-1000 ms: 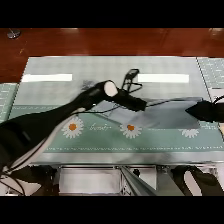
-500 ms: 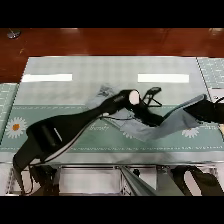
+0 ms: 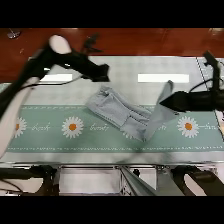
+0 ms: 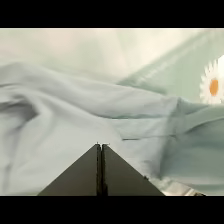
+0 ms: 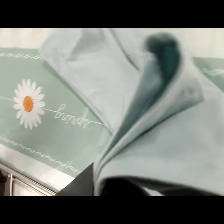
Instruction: Fold the shirts.
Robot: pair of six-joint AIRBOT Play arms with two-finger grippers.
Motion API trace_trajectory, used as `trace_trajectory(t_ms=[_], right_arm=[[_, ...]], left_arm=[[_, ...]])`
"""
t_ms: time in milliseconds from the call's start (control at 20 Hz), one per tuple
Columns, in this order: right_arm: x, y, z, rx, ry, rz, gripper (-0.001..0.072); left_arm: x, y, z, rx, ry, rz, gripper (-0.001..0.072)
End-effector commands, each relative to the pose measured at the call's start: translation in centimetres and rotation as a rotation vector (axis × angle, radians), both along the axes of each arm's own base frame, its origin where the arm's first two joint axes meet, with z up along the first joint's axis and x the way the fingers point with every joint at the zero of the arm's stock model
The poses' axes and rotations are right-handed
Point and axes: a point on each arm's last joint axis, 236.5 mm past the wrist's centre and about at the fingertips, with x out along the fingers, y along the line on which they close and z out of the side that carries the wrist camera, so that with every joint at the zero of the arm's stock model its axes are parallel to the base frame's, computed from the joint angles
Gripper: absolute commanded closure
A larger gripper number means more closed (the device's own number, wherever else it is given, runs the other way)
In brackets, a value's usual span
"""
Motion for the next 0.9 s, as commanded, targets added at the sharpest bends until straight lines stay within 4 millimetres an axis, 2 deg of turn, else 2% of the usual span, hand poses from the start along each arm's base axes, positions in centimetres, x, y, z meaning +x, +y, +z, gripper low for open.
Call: trace_trajectory(t_ms=[0,100,250,400,450,500,550,600,650,700,750,850], right_arm=[[3.3,6.2,-1.2,0.019,0.011,0.108,0.0675],[5.7,9.7,-2.7,0.013,0.036,0.167,0.0675],[8.5,14.9,-6.3,-0.006,0.094,0.247,0.0675],[10.2,19.1,-10.5,-0.018,0.153,0.281,0.0675],[10.8,20.2,-11.7,-0.019,0.167,0.28,0.0674],[11.1,21.1,-12.6,-0.017,0.176,0.28,0.0637],[11.2,22.1,-13.1,-0.002,0.194,0.282,0.0435],[11.4,22.9,-13.2,0.019,0.195,0.296,0.0084],[12.1,22.9,-12.6,0.03,0.175,0.303,0.0081],[13.2,22.0,-11.4,0.037,0.158,0.287,0.0081],[14.4,20.3,-9.7,0.048,0.154,0.264,0.0082],[16.2,14.3,-4.9,0.052,0.138,0.225,0.0082]], left_arm=[[-1.8,10.4,3.4,0.021,-0.142,0.219,0.0686],[-6.4,12.8,2.2,0.031,-0.156,0.268,0.0686],[-12.2,13.5,-1.0,0.011,-0.151,0.313,0.0687],[-15.4,12.6,-3.6,-0.066,-0.098,0.345,0.0687],[-15.9,12.3,-4.3,-0.082,-0.076,0.352,0.0686],[-16.1,12.3,-4.9,-0.085,-0.057,0.355,0.0686],[-16.0,12.4,-5.4,-0.081,-0.054,0.363,0.0687],[-15.6,12.5,-5.6,-0.079,-0.055,0.375,0.0687],[-15.2,12.7,-5.7,-0.079,-0.06,0.389,0.0686],[-14.8,12.8,-5.8,-0.078,-0.064,0.399,0.0687],[-14.7,12.9,-5.8,-0.077,-0.065,0.402,0.0686],[-14.8,12.8,-5.8,-0.077,-0.065,0.401,0.0686]])
